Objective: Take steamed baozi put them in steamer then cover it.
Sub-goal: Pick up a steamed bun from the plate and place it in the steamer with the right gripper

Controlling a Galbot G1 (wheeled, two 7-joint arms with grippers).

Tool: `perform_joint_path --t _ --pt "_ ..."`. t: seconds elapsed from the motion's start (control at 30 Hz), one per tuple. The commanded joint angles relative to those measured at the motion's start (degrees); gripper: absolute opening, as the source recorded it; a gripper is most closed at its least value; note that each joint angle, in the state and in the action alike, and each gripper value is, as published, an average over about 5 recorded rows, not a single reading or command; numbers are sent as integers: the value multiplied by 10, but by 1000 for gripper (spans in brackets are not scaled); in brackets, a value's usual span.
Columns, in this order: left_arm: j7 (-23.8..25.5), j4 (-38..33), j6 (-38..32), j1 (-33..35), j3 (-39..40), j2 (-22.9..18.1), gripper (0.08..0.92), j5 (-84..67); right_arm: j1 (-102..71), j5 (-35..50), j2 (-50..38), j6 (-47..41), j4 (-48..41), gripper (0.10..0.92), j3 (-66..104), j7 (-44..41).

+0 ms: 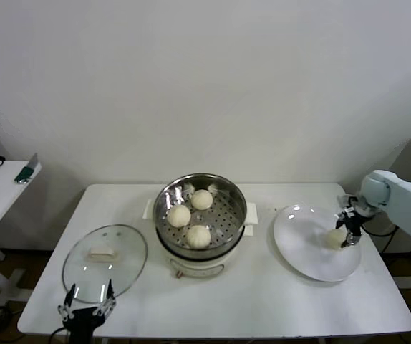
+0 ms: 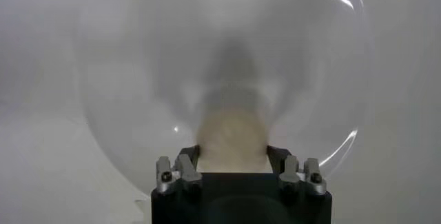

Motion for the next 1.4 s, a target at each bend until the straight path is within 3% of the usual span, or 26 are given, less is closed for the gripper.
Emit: perform_joint_path --t 0.03,0.27,0.47,0.7,1.1,1.4 --pt "0 -1 0 0 -1 0 823 0 84 45 -5 8 32 657 -63 -18" --pt "0 -4 -1 1 -1 1 823 -1 305 165 4 -14 165 649 -218 -22" --pt "0 -9 0 2 -2 5 823 -5 495 306 70 -81 304 650 -321 5" --pt "1 -12 4 -3 -1 13 823 -8 528 434 161 -144 367 648 -293 58" --pt "-1 -14 7 -5 -2 19 823 -9 375 438 290 -195 327 647 -257 138" --pt "-2 -9 8 -7 -7 20 823 -10 316 401 322 -205 277 646 -283 167"
